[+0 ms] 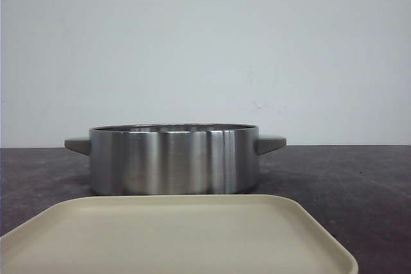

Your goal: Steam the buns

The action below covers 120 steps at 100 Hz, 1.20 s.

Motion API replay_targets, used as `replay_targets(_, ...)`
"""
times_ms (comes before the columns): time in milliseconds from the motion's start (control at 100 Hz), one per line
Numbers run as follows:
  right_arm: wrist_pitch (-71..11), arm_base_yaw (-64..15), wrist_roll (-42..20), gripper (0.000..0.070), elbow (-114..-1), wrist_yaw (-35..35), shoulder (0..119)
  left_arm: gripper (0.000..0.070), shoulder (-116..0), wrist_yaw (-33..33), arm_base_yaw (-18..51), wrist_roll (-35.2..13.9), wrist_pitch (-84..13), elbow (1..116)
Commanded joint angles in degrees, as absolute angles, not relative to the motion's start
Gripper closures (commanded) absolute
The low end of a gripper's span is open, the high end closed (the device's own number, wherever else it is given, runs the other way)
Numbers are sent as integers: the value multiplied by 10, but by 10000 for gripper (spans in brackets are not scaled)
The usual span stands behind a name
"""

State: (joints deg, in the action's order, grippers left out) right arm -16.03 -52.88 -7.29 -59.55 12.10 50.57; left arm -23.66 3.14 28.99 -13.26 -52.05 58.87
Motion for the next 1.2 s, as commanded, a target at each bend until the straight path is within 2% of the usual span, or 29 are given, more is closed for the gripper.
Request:
replay_targets(0, -154, -535, -68, 688, -604, 120, 508, 700, -237, 34, 293, -136, -514, 597)
replay_targets(420, -156, -534, -68, 688, -604, 120, 508, 700, -237, 34, 293, -136, -514, 597)
replay_targets(640, -167, -499, -69, 688, -604, 120, 479, 700, -237, 34, 293, -136, -514, 597)
replay_targets(840, -284, -416, -62, 689, -604, 117, 420, 700, -237, 34, 293, -136, -514, 597)
replay_targets(1040, -362, -340, 38, 689, -601, 109, 406, 700, -237, 34, 293, -136, -514, 597)
replay_targets(1110, -346, -282, 39, 691, -580, 94, 390, 700, -237, 34, 293, -136, -514, 597)
replay_targets(1190, -254, -208, 39, 696, -520, 35, 360, 700, -237, 34, 293, -136, -514, 597)
